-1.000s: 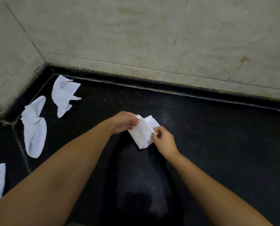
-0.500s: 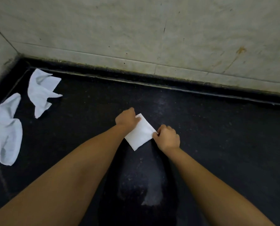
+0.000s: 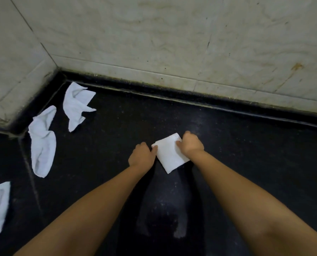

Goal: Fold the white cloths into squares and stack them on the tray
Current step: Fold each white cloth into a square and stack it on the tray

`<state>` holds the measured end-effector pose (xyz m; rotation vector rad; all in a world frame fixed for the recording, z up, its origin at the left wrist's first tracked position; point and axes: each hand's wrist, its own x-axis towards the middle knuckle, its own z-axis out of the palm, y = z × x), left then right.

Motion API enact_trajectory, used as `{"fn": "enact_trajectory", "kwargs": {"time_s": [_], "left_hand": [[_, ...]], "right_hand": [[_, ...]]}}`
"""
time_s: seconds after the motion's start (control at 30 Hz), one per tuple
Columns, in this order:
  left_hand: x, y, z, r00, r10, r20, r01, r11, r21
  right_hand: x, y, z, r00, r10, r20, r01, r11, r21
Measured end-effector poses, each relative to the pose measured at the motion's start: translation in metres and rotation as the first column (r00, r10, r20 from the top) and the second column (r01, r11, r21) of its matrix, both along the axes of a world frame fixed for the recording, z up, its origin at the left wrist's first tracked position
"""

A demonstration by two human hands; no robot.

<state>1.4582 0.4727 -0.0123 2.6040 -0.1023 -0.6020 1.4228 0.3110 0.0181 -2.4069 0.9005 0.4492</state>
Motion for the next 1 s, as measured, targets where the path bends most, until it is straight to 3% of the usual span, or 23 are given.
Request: {"fn": "enact_trajectory", "kwargs": {"time_s": [0.2,0.33,0.4,0.5,0.63,0.77,0.83,0.9,1.0], "left_hand": [[-0.008,-0.01,-0.003,0.998,-0.049,-0.045,0.048,0.999,-0.006],[-0.009,-0.012,0.001,0.996,0.058,-0.064,-0.069,0.982,-0.178],[-0.009,-0.01,0.01,0.989,0.123,-0.084,-0.143,0.939,-0.313],[-0.006,-0.009,0.034,0.966,0.17,-0.196,-0.248,0.829,-0.5],[-0.007,-0.014,0.069,0.949,0.164,-0.268,-0.299,0.729,-0.616],[-0.018,-0.019,0.089,0.942,0.117,-0.314,-0.31,0.661,-0.683],[-0.026,-0.021,0.094,0.94,0.075,-0.333,-0.3,0.648,-0.7],[-0.037,-0.025,0.098,0.927,0.024,-0.374,-0.307,0.619,-0.723],[-0.053,-0.037,0.102,0.877,-0.087,-0.472,-0.349,0.56,-0.751]], "right_hand": [[-0.002,0.004,-0.005,0.995,-0.064,-0.07,0.066,0.997,0.026],[-0.011,0.005,-0.006,0.997,-0.072,0.002,0.071,0.991,0.109],[-0.017,0.004,-0.003,0.985,-0.136,0.107,0.106,0.964,0.244],[-0.025,0.003,0.009,0.922,-0.341,0.183,0.194,0.816,0.544],[-0.038,-0.002,0.036,0.858,-0.49,0.154,0.18,0.568,0.803],[-0.054,-0.011,0.061,0.802,-0.597,0.012,0.232,0.331,0.915],[-0.065,-0.013,0.069,0.762,-0.647,-0.014,0.249,0.273,0.929],[-0.077,-0.013,0.076,0.73,-0.682,0.04,0.259,0.33,0.908],[-0.101,-0.012,0.081,0.694,-0.68,0.238,0.272,0.553,0.787]]}}
